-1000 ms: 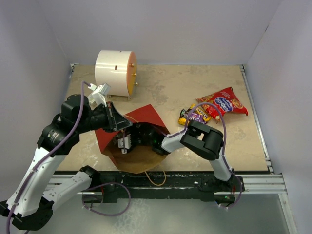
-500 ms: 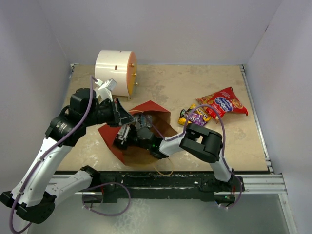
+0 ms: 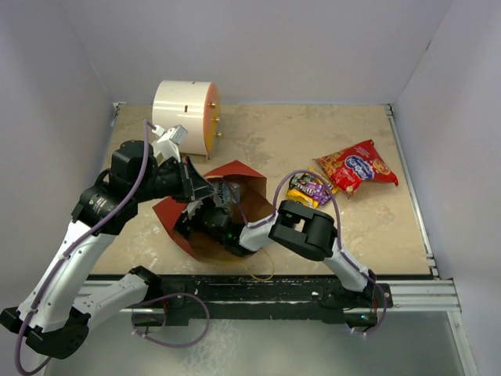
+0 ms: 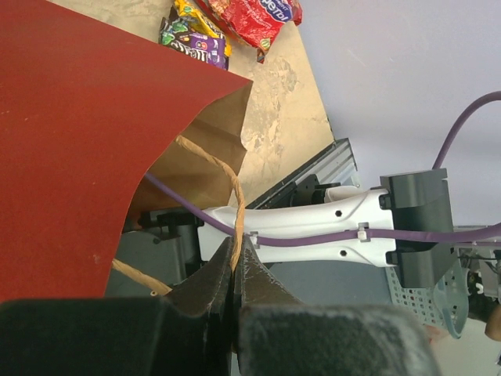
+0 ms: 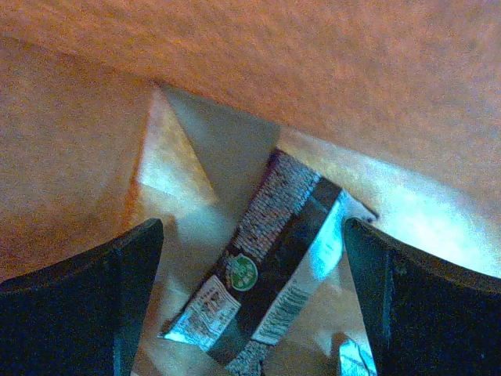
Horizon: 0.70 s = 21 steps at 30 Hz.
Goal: Take the snacks out of the paper bag
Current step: Take out the snack from the paper bag.
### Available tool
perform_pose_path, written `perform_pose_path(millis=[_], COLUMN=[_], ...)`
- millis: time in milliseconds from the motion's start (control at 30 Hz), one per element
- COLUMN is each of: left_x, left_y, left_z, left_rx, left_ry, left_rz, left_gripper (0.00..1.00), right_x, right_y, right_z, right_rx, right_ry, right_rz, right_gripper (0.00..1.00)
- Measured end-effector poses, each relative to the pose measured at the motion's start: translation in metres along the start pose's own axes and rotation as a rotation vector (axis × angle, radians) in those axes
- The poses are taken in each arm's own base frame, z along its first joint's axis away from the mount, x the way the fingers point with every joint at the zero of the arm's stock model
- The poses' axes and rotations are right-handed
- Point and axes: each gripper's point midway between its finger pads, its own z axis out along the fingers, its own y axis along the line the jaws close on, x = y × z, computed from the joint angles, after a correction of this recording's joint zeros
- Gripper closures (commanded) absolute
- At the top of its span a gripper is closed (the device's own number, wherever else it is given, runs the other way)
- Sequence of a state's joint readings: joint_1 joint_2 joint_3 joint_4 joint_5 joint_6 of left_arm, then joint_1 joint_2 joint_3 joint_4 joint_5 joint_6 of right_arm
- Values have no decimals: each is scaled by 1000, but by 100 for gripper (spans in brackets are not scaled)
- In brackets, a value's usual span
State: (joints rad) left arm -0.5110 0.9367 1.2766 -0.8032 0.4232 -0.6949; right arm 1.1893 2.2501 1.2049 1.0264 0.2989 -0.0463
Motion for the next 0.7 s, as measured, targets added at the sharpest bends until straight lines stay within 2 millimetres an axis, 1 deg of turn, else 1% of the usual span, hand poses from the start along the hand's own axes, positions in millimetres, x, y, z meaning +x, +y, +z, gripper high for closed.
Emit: perform_pose_path(millis=[33, 133, 333, 400, 467, 600, 700], left_x=[0, -2, 0, 2, 2, 4, 3], left_y=[-1, -3, -2, -1, -1, -1, -1], left_z=[-1, -2, -3, -5, -7, -15, -19], left_rx=[2, 7, 4, -2, -5, -10, -14], left_ry=[0, -4, 4, 7, 2, -17, -30], left_rz=[4, 11, 12, 14, 17, 29, 34], left_gripper=[100, 100, 100, 100, 100, 100, 100], right_x=[3, 8, 11, 11, 11, 9, 7], right_y=[0, 0, 0, 1, 0, 1, 4], right_z=[2, 3, 3, 3, 3, 2, 0], right_rx=[5, 5, -4, -9, -11, -21, -36], right_ry=[5, 17, 31, 30, 30, 25, 24], right_rz=[-4, -25, -68, -84, -97, -127, -146], right_gripper=[12, 28, 53, 63, 68, 81, 82])
